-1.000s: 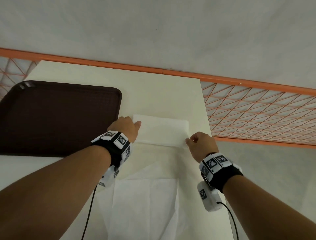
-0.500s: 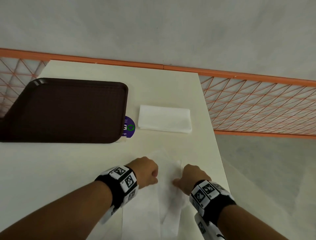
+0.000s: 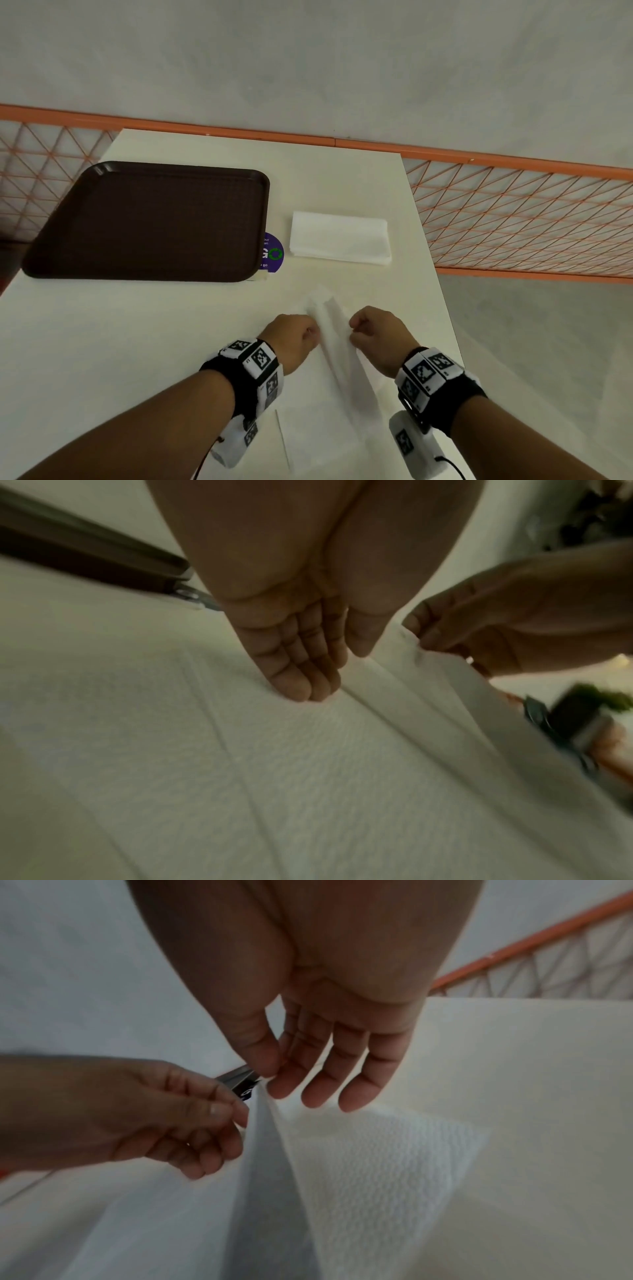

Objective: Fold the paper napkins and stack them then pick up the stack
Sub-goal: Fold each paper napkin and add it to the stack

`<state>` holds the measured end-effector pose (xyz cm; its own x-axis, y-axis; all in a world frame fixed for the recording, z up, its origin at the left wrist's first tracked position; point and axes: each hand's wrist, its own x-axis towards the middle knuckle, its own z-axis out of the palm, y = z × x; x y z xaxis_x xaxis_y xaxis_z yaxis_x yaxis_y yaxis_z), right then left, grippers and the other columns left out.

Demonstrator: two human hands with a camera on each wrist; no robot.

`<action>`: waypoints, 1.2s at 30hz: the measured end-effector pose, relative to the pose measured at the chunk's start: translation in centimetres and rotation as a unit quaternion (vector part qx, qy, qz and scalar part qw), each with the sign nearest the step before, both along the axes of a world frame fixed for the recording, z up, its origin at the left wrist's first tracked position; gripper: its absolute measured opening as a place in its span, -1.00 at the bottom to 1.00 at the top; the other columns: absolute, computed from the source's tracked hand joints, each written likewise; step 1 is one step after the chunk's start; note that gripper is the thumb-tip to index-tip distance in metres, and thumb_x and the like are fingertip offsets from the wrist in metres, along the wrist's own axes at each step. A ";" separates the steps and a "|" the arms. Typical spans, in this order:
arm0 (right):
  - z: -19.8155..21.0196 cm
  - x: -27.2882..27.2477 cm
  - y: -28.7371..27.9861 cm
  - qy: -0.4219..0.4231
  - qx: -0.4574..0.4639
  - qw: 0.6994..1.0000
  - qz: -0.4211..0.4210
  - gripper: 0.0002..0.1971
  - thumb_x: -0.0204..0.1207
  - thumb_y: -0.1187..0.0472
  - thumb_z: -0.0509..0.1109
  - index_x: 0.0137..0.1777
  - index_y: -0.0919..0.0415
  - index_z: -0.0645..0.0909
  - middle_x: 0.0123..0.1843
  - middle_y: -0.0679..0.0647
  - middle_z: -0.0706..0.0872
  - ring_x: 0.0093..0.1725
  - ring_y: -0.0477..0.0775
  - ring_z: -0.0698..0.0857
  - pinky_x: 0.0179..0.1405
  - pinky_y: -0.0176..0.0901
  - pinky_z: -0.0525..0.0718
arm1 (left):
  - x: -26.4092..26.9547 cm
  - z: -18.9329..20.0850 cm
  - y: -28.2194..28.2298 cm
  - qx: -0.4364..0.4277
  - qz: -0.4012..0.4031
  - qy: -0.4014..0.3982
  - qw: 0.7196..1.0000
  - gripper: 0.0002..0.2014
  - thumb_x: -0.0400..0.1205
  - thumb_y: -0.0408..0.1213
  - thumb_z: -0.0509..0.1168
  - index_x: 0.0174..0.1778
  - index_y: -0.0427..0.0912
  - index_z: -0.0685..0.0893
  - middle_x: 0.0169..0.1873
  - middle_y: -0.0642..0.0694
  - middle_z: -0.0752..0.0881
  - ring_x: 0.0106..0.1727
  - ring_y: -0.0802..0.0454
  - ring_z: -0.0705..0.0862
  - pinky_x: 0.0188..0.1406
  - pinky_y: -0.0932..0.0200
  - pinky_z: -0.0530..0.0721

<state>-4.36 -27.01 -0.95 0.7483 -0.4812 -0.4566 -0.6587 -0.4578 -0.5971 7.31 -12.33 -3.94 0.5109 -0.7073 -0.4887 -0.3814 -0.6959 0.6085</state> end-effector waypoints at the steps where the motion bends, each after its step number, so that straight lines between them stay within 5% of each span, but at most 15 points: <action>1: 0.3 0.2 0.1 -0.010 -0.001 1.000 0.026 -0.81 0.47 0.31 0.38 -0.15 -0.05 0.56 -0.17 -0.11 0.69 -0.13 -0.07 0.66 -0.23 -0.49 0.51 | 0.2 0.1 0.0 -0.024 0.056 0.046 0.997 -0.82 0.68 -0.20 0.20 0.05 -0.12 0.69 -0.06 -0.10 0.76 -0.12 -0.05 0.72 0.00 0.09 0.69; 4: 1.1 1.0 0.3 -0.049 0.006 0.996 0.078 -0.77 0.48 0.33 0.38 -0.18 -0.08 0.59 -0.16 -0.06 0.71 -0.10 -0.02 0.68 -0.05 -0.38 0.61 | 0.7 0.8 -0.3 -0.088 0.245 0.209 0.943 -0.84 0.72 -0.27 0.12 0.06 -0.17 0.59 -0.18 -0.13 0.68 -0.37 -0.07 0.61 -0.35 0.15 0.59; 6: 1.7 1.5 0.5 -0.073 0.006 0.992 0.101 -0.80 0.48 0.34 0.38 -0.16 -0.04 0.63 -0.13 -0.03 0.74 -0.05 0.00 0.69 0.04 -0.30 0.62 | 1.1 1.5 -0.2 -0.123 0.289 0.244 0.918 -0.76 0.70 -0.41 0.11 0.25 -0.11 0.50 -0.02 -0.10 0.61 -0.38 -0.09 0.59 -0.41 0.18 0.55; 9: 2.6 2.4 0.8 -0.075 0.015 0.987 0.144 -0.83 0.50 0.32 0.37 -0.09 0.00 0.69 -0.11 -0.04 0.74 -0.02 -0.03 0.70 0.03 -0.34 0.61 | 1.9 2.0 0.4 -0.147 0.230 0.203 0.940 -0.53 0.62 -0.58 0.19 0.34 0.02 0.52 0.19 -0.01 0.55 -0.24 -0.08 0.69 -0.27 0.11 0.68; 14: 3.3 4.1 -0.2 -0.082 -0.040 0.984 0.150 -0.81 0.52 0.23 0.37 0.10 0.06 0.67 -0.12 -0.10 0.68 -0.03 -0.02 0.67 0.04 -0.29 0.58 | 3.3 1.8 1.3 -0.128 0.201 0.145 0.960 -0.94 0.62 -0.26 0.35 -0.11 -0.13 0.73 -0.18 -0.18 0.80 -0.08 -0.12 0.79 0.13 -0.07 0.74; 18: 2.6 3.9 0.0 0.048 -0.135 0.976 0.167 -0.31 0.35 -0.25 0.49 0.42 -0.06 0.35 0.20 -0.12 0.56 0.19 0.03 0.60 0.15 -0.05 0.58 | 3.7 0.7 1.4 -0.134 0.288 0.170 0.933 -0.69 0.63 -0.17 0.35 -0.05 -0.44 0.62 -0.09 -0.35 0.76 -0.03 -0.13 0.80 0.13 -0.10 0.75; 20: 1.6 3.4 0.6 0.098 -0.195 0.957 0.190 -0.21 0.34 -0.31 0.46 0.47 -0.02 0.24 0.33 -0.05 0.51 0.28 0.10 0.55 0.19 0.04 0.58 | 3.4 0.4 1.4 -0.144 0.312 0.201 0.917 -0.73 0.65 -0.15 0.32 -0.12 -0.34 0.55 -0.10 -0.34 0.71 -0.04 -0.12 0.81 0.11 -0.08 0.75; 24: 0.0 3.7 1.7 0.087 -0.264 0.943 0.184 -0.43 0.53 -0.18 0.31 0.39 0.08 0.26 0.27 0.04 0.52 0.21 0.17 0.56 0.11 0.09 0.59 | 3.2 0.7 1.4 -0.161 0.335 0.227 0.900 -0.72 0.69 -0.13 0.26 -0.11 -0.32 0.59 -0.01 -0.28 0.72 -0.04 -0.10 0.80 0.10 -0.03 0.75; 27: 0.1 4.7 2.1 0.053 -0.305 0.932 0.188 -0.69 0.61 0.15 0.17 0.32 0.13 0.28 0.17 0.07 0.59 0.09 0.19 0.60 -0.06 0.02 0.54 | 3.2 0.8 1.5 -0.165 0.327 0.223 0.903 -0.65 0.70 -0.13 0.25 0.06 -0.43 0.60 0.04 -0.31 0.73 -0.03 -0.07 0.80 0.11 0.00 0.75; 33: 0.5 4.9 0.3 0.069 -0.339 0.913 0.215 -0.66 0.57 0.37 0.10 0.33 0.18 0.30 0.09 0.11 0.61 0.01 0.20 0.63 -0.18 -0.02 0.50 | 3.5 0.5 2.1 -0.167 0.344 0.209 0.900 -0.58 0.68 -0.15 0.27 0.14 -0.55 0.59 0.08 -0.33 0.74 0.00 -0.04 0.79 0.16 0.02 0.72; 36: 0.9 4.3 -0.6 0.069 -0.334 0.903 0.262 -0.68 0.57 0.38 0.09 0.30 0.17 0.41 0.10 0.10 0.64 0.03 0.20 0.64 -0.18 -0.07 0.43 | 3.7 0.4 2.9 -0.164 0.329 0.211 0.906 -0.76 0.59 -0.17 0.36 -0.01 -0.29 0.77 0.04 -0.26 0.78 0.10 -0.09 0.75 0.33 -0.07 0.62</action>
